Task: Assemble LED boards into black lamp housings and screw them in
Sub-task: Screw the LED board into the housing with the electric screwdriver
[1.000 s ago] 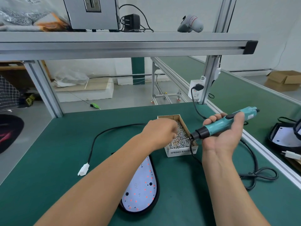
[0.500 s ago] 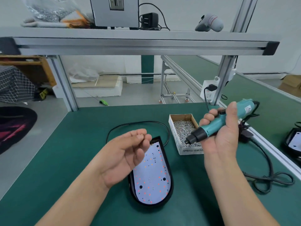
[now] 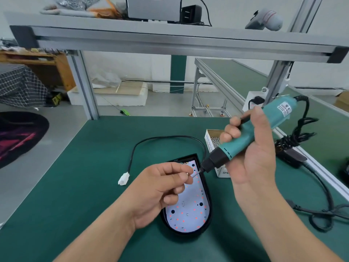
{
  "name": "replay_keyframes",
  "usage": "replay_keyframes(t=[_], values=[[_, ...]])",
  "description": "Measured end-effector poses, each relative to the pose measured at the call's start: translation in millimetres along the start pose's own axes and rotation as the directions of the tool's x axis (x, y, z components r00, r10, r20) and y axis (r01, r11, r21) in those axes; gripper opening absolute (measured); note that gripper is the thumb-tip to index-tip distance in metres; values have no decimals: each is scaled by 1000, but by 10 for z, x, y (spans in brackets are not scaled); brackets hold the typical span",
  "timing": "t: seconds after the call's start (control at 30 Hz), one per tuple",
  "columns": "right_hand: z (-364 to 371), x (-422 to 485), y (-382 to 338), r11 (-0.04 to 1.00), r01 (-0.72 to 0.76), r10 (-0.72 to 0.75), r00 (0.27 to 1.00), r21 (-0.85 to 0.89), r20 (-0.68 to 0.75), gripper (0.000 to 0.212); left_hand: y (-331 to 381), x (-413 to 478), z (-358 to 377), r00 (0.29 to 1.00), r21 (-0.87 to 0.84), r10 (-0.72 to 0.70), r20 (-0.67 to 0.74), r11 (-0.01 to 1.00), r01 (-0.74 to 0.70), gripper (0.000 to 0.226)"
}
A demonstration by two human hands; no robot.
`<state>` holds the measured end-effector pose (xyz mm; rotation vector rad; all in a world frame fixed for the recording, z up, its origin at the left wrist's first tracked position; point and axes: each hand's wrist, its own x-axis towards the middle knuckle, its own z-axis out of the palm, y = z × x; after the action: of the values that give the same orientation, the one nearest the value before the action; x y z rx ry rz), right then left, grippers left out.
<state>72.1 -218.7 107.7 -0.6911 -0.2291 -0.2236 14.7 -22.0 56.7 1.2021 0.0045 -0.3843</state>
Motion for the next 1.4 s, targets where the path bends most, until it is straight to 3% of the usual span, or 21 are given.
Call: replay_keyframes(t=[0.17,0.43,0.9,1.13,1.4], values=[[-108,-60,60,999,-39,39,999,28,-29,18,-46,-6,33,999,101,34,-37,994,-30,20],[-174,-89,-18,997,-1,6,998,80,-69,20,-103,-2,57,999,125,39,-33,992,-35,21],[-186,-103,18,999,4,-4,1000,35,1,20,-101,-12,67,999,156,45,-21,987,-41,22],[-182,-113,45,1000,19,-19,999,-14,27,23,-97,-11,63,993,274,91,-75,959,-67,24],[-228,-78,144,998,-51,56,980,34,-191,24,-92,-12,70,964,399,229,-136,903,-158,20]])
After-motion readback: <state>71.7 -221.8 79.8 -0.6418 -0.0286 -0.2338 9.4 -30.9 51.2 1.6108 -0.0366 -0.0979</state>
